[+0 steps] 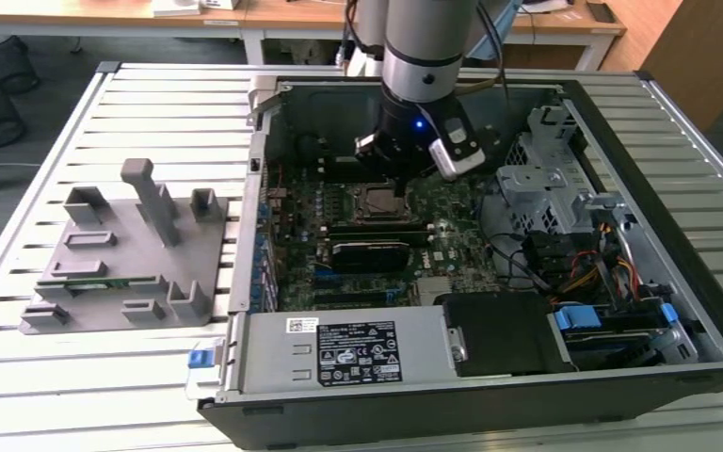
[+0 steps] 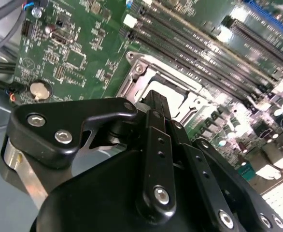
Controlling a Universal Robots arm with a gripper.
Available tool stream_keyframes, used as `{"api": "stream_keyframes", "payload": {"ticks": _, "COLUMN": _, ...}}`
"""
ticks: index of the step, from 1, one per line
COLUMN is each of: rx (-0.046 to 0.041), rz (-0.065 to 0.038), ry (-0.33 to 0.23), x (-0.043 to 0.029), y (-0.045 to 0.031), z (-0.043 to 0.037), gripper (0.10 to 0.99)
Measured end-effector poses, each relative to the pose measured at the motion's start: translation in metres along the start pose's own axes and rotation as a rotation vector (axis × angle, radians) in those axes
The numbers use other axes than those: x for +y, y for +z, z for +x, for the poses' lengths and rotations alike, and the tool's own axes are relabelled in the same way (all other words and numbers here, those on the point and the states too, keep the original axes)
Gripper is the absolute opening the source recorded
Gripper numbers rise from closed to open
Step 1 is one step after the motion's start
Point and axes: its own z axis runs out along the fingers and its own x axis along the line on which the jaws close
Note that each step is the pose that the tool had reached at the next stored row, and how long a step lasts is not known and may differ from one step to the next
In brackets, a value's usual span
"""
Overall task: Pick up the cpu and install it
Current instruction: 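Install the second cpu locking lever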
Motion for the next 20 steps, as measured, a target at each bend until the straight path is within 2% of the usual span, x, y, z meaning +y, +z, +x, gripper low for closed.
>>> {"api": "stream_keyframes", "payload": {"ticks": 10, "rx": 0.0040, "rz": -0.001, "ry": -0.034, "x": -0.0060, "y": 0.0008, "z": -0.0001, "gripper": 0.106}}
{"api": "stream_keyframes", "payload": {"ticks": 17, "rx": 0.0043, "rz": 0.000, "ry": -0.036, "x": -0.0198, "y": 0.0004, "z": 0.0007, "gripper": 0.106}}
{"api": "stream_keyframes", "payload": {"ticks": 20, "rx": 0.0043, "rz": -0.001, "ry": -0.037, "x": -0.0228, "y": 0.0002, "z": 0.0056, "gripper": 0.106}}
